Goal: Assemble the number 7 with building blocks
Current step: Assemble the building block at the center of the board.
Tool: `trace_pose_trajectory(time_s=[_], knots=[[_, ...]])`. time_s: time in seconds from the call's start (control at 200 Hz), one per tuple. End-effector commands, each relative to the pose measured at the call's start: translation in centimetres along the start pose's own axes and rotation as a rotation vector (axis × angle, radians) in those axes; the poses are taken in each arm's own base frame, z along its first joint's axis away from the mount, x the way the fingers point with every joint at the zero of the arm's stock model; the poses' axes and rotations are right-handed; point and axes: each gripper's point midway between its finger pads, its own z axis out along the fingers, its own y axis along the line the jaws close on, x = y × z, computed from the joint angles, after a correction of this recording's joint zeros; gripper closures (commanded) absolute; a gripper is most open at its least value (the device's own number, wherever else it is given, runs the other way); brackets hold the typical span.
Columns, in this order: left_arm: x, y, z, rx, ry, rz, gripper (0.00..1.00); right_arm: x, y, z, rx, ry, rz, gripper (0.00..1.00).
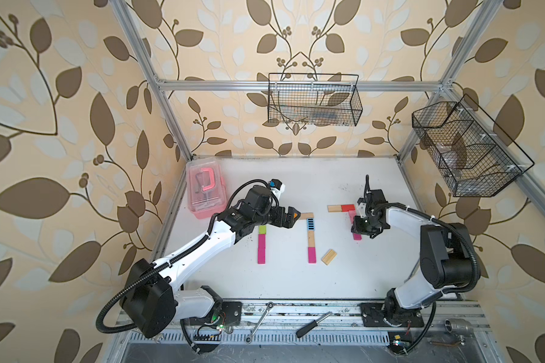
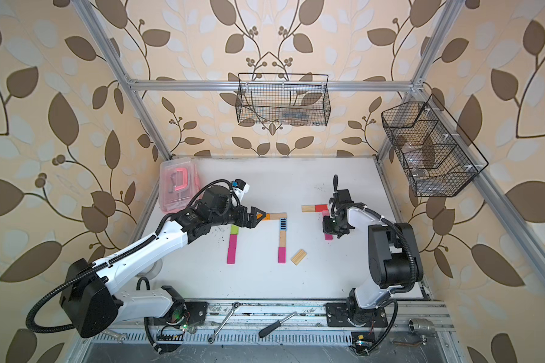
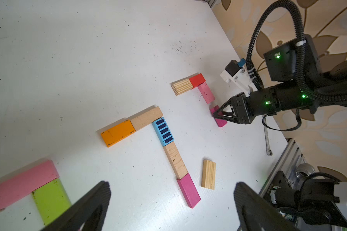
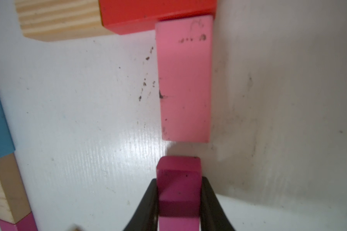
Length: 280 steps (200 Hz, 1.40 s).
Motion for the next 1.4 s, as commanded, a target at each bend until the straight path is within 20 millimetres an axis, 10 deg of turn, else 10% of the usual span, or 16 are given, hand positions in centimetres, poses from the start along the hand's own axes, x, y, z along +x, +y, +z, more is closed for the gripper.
trace_pose_trajectory(time_s=[0.0, 0.685, 1.395], knots=[[-1.4, -0.2, -1.1, 0.000, -0.048, 0.029, 0.01, 0.2, -0.4, 0.3, 0.026, 0.033, -0.030, 0.70], [-1.6, -0.7, -0.6, 0.028, -0.036, 0.020, 0.01, 1.5, -0.4, -2.4, 0.153, -0.043, 0.051, 0.27], [-1.6, -0.6, -0.6, 0.022, -0.034, 0.015, 0.01, 2.3, 0.2, -0.5, 0.096, -0.004, 0.005, 0.55]])
